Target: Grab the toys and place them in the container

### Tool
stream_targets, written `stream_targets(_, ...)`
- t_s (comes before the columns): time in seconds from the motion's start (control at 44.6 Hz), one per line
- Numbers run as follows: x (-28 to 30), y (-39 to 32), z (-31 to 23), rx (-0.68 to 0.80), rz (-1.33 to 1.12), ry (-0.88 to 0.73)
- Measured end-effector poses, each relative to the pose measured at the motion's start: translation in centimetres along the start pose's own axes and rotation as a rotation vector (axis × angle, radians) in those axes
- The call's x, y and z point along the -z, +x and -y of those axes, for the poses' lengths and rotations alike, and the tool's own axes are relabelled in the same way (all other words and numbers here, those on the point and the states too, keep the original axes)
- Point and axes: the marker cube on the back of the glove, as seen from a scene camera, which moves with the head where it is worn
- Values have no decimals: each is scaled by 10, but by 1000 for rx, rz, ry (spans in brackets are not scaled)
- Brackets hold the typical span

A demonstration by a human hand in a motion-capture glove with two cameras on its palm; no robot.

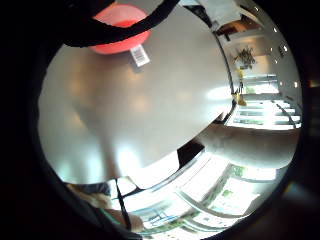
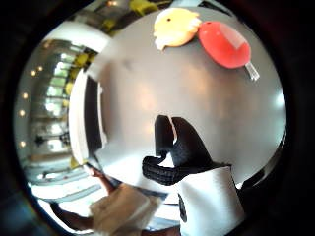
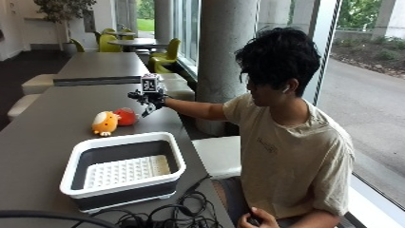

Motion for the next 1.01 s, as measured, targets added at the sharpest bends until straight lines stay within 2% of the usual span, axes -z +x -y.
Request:
stream_targets(0.179, -21, 45, 64, -145, 4, -30)
stream_targets(0.292, -40, 51, 91, -84, 133, -84)
stream_targets(0.404, -49, 56, 105, -125, 147, -128)
stream_targets(0.493, -62, 51, 119, -81, 231, -147)
stream_targets(0.606, -83, 47, 128, -111, 323, -199)
stream_targets(0.74, -91, 52, 137, -61, 312, -128)
stream_targets(0.852, -88, 45, 137, -82, 445, -49)
stream_targets(0.964, -76, 40, 129, 3, 592, -12)
stream_targets(1.009, -70, 45, 126, 3, 533, 7)
